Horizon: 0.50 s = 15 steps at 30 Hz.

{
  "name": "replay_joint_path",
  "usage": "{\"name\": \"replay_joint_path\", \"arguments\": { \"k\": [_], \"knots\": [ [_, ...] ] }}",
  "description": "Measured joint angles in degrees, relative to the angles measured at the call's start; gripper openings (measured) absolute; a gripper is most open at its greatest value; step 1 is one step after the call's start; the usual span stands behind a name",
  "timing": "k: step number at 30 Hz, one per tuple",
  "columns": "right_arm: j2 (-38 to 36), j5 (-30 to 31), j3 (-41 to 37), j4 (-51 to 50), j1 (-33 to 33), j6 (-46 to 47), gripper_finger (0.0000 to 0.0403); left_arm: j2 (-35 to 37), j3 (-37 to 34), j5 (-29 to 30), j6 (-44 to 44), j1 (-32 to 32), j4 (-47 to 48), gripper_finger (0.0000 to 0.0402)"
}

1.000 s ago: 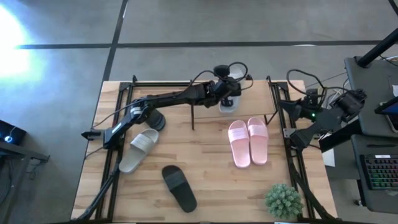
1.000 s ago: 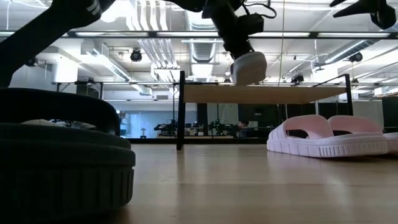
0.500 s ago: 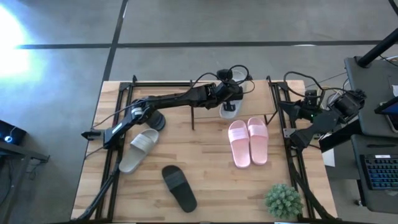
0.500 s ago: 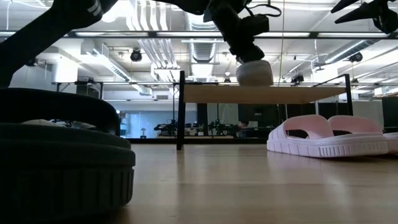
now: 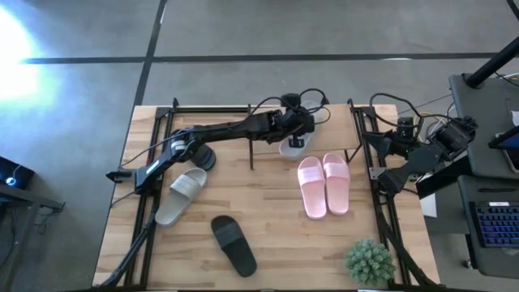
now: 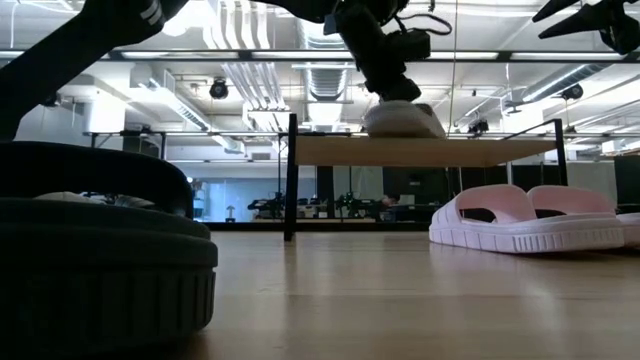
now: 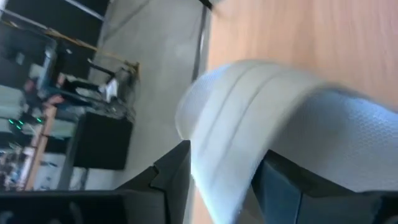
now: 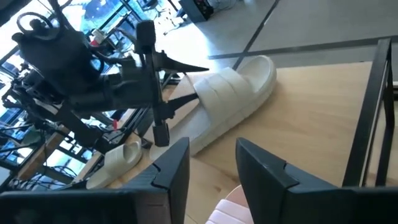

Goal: Pick and place slides into the shelf
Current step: Put the bottom gray slide on the shelf

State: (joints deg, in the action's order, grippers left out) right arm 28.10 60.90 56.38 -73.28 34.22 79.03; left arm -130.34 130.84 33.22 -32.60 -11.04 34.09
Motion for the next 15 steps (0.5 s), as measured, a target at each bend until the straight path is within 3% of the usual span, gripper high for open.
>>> {"name": "replay_joint_path", "arguments": {
  "k": [7,12,15],
  "knots": [
    [0.0,-3.3,0.0,0.0,0.0,0.3,0.0119,0.1,1.3,-2.3,3.8,-0.1,8.6,0.0141],
    [0.0,-3.6,0.0,0.0,0.0,0.6,0.0114,1.2,1.6,2.0,3.7,0.4,9.3,0.0141],
    [0.0,-3.9,0.0,0.0,0.0,0.7,0.0114,3.8,1.6,1.7,3.8,0.5,9.0,0.0141]
  ]
}}
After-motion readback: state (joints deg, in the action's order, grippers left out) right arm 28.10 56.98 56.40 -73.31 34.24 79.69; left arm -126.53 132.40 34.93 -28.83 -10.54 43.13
